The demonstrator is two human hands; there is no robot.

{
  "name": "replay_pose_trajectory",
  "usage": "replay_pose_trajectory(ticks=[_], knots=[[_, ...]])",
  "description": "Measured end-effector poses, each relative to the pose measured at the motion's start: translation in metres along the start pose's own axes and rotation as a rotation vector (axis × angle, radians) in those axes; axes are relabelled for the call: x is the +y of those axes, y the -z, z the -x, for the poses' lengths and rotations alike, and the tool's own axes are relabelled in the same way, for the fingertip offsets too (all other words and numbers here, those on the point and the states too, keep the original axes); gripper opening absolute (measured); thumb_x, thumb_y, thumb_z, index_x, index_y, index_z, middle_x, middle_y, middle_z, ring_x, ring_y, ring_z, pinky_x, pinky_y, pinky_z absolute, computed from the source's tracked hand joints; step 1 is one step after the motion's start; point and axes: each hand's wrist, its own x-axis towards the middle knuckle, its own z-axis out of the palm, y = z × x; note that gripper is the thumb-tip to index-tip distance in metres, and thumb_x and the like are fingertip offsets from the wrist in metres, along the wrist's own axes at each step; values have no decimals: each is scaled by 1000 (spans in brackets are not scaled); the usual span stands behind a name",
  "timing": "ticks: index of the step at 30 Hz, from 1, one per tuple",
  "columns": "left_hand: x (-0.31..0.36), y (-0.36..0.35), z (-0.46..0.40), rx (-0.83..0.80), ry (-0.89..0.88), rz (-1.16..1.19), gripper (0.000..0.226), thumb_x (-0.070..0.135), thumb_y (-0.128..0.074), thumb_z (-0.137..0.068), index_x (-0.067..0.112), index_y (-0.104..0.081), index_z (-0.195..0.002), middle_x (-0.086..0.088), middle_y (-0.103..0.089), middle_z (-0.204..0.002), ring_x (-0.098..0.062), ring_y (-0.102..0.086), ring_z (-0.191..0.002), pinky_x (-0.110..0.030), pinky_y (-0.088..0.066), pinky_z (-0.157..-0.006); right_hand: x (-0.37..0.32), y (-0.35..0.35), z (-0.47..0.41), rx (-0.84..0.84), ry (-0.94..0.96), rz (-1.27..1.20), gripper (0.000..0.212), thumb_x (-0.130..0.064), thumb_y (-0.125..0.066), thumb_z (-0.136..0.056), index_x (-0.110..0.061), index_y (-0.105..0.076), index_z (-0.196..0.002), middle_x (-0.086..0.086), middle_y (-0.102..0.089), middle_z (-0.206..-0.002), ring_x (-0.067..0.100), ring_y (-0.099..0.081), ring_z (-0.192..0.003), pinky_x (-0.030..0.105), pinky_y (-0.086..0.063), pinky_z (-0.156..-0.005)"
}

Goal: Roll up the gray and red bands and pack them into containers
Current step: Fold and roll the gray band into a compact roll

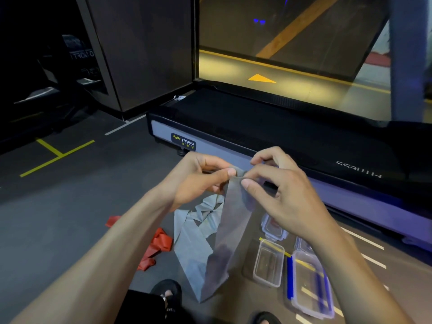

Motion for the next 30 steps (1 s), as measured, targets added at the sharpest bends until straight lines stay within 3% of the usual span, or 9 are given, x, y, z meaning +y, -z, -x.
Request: replay_pose_trajectory(ticks=[3, 5, 10, 15, 24, 30], knots=[[4, -2, 3, -41, -15, 45, 13, 8, -66, -96, 2, -77, -100, -40, -65, -94, -27, -60, -79, -26, -58, -71, 1, -3, -2, 34, -28, -51, 20, -37, -62, -96, -26, -69, -82, -15, -53, -114, 11, -57, -107, 30, -46, -86], [6, -4, 3, -61, -18, 63, 14, 6, -64, -97, 0, -76, -101, -43, -63, -98, -31, -60, -82, -27, -59, -72, 3, -3, -3, 64, -20, -62, 23, -38, -63, -96, -22, -70, -81, -15, -58, -112, 9, -59, -105, 31, -47, -83], [9, -8, 5, -96, -15, 60, 18, 8, -63, -98, -2, -75, -105, -16, -74, -88, -17, -70, -80, -24, -57, -70, 5, -4, -4, 163, 10, -99, 25, -38, -65, -93, -20, -72, -78, -15, -66, -101, 11, -65, -97, 39, -52, -81], [13, -10, 8, -66, -18, 58, 22, 18, -66, -96, 1, -76, -104, -27, -72, -100, -26, -70, -83, -31, -60, -69, 4, -2, -3, 207, 1, -93, 21, -34, -70, -93, -21, -73, -76, -16, -67, -103, 10, -64, -99, 35, -51, -83], [13, -14, 9, -100, -56, 28, 22, 12, -69, -95, 4, -75, -114, -15, -76, -110, -38, -71, -101, -33, -60, -77, 3, -1, -2, 248, -35, -159, 17, -22, -78, -88, -17, -72, -73, -12, -68, -84, 13, -65, -82, 36, -50, -70], [12, -16, 8, -44, -65, 20, 16, 7, -68, -95, 2, -76, -108, -13, -78, -102, -22, -73, -90, -30, -60, -74, 2, -1, -2, 243, -30, -170, 17, -22, -78, -88, -15, -73, -73, -9, -67, -82, 13, -65, -80, 34, -49, -68]])
